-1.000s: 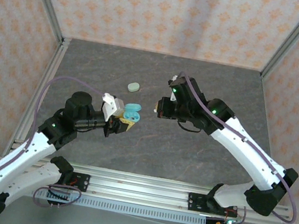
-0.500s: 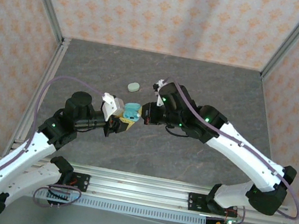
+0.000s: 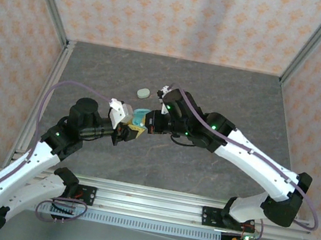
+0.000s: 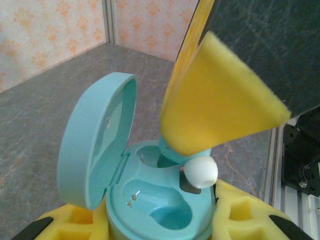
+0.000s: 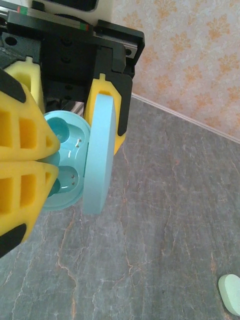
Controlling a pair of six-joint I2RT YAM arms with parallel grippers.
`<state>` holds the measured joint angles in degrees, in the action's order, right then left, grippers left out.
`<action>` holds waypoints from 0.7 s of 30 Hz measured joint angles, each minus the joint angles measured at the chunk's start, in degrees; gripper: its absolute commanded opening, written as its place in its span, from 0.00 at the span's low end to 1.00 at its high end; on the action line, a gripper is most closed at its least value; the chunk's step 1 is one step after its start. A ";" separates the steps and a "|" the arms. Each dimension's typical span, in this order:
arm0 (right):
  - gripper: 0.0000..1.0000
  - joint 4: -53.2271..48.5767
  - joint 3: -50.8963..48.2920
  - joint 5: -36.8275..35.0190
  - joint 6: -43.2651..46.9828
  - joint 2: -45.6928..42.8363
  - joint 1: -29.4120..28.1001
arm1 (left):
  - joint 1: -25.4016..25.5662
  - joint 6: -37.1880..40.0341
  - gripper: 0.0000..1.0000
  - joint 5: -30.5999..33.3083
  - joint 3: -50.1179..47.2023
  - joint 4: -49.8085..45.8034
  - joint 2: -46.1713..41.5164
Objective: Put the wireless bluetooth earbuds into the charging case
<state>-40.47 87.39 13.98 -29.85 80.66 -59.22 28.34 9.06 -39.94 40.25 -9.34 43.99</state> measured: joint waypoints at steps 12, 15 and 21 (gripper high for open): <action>0.00 0.92 1.55 0.02 -0.37 1.90 0.00 | 0.00 0.00 0.22 0.37 0.00 0.07 0.04; 0.00 0.94 1.99 0.02 -0.37 2.40 0.00 | 0.00 -0.02 0.22 0.37 0.00 0.13 0.04; 0.00 1.03 2.75 0.22 -0.35 3.43 0.00 | 0.00 -0.02 0.22 0.37 0.00 0.00 0.04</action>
<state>-39.44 90.15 14.20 -30.20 84.09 -59.22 28.34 9.04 -39.57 40.25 -9.34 44.03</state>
